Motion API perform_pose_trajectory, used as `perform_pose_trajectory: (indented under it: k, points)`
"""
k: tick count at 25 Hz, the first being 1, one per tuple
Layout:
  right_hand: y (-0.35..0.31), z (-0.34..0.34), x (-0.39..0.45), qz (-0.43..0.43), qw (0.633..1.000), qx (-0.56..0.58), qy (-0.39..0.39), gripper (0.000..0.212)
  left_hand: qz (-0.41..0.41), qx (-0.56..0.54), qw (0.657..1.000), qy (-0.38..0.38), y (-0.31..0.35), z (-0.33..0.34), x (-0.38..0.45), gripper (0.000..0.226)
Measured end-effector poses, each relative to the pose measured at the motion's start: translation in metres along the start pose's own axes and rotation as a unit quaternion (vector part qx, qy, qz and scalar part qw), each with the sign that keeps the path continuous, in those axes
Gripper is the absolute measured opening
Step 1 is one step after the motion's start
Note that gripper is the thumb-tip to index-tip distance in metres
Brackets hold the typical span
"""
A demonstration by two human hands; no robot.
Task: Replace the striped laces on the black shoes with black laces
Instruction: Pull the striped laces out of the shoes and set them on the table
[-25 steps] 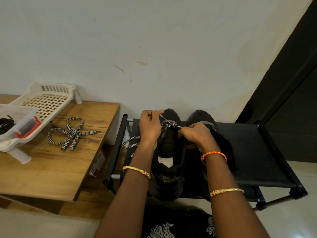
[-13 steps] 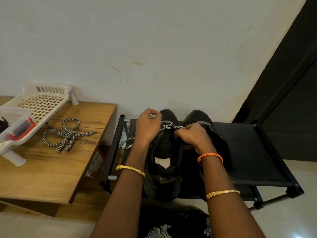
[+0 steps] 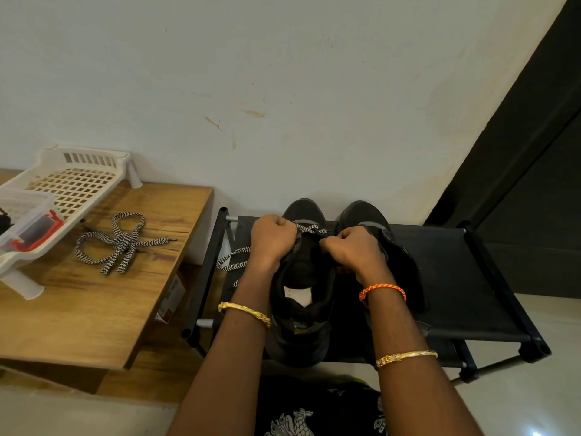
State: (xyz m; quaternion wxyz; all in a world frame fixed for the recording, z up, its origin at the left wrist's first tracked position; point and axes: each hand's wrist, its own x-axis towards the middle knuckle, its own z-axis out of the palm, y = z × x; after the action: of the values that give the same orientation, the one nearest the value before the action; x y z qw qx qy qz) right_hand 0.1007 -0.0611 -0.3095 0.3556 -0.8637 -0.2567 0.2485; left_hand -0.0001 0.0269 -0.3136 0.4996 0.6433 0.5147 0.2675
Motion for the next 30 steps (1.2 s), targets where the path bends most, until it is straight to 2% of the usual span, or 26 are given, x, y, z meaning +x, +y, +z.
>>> perform_pose_trajectory:
  k: [3, 6, 7, 9, 10, 11, 13, 14, 16, 19, 21, 23, 27, 30]
  points:
    - [0.0, 0.0, 0.0, 0.005, 1.0, -0.002, 0.004, 0.024, -0.059, -0.083, 0.994, 0.048, -0.002, -0.008, 0.006, 0.016]
    - [0.001, -0.002, 0.0, 0.009, 1.0, -0.015, 0.005, 0.016, -0.1, -0.222, 0.961, 0.132, -0.005, -0.025, 0.015, 0.029]
    - [0.001, -0.002, 0.001, 0.009, 1.0, -0.019, 0.006, 0.017, -0.097, -0.25, 0.952, 0.151, -0.007, -0.031, 0.016, 0.026]
    - [0.0, -0.001, 0.001, 0.008, 1.0, -0.018, 0.005, 0.024, -0.084, -0.222, 0.948, 0.212, -0.006, -0.041, 0.009, 0.018]
    - [0.0, 0.0, 0.001, 0.005, 1.0, -0.019, 0.003, 0.025, -0.074, -0.186, 0.952, 0.232, -0.006, -0.043, 0.004, 0.026]
    - [-0.001, 0.001, 0.0, -0.003, 1.0, -0.025, -0.001, 0.023, -0.066, -0.133, 0.96, 0.236, -0.006, -0.042, 0.0, 0.045]
    - [-0.004, 0.004, -0.002, -0.048, 0.998, -0.039, -0.004, 0.023, -0.04, -0.026, 0.982, 0.181, -0.002, -0.037, -0.011, 0.074]
    - [-0.007, 0.005, -0.003, -0.089, 0.995, -0.036, 0.004, 0.024, -0.018, 0.027, 0.99, 0.136, 0.001, -0.034, -0.018, 0.076]
    - [-0.013, 0.009, -0.003, -0.184, 0.982, -0.033, 0.027, 0.028, 0.021, 0.124, 0.991, 0.042, 0.004, -0.025, -0.03, 0.065]
    - [-0.021, 0.015, 0.002, -0.264, 0.951, -0.16, 0.021, 0.03, 0.024, 0.209, 0.975, -0.076, -0.001, -0.014, -0.042, 0.048]
    - [-0.021, 0.02, 0.003, -0.254, 0.94, -0.228, 0.003, 0.031, 0.042, 0.219, 0.972, -0.071, -0.008, -0.012, -0.042, 0.038]
    - [-0.021, 0.024, 0.003, -0.245, 0.941, -0.233, 0.019, 0.029, 0.065, 0.22, 0.973, -0.038, -0.012, -0.01, -0.039, 0.034]
    - [-0.022, 0.03, 0.003, -0.231, 0.948, -0.204, 0.078, 0.018, 0.09, 0.241, 0.966, -0.014, -0.013, -0.003, -0.041, 0.031]
    - [-0.019, 0.03, 0.004, -0.193, 0.971, -0.103, 0.098, 0.014, 0.096, 0.234, 0.968, 0.005, -0.015, -0.002, -0.042, 0.034]
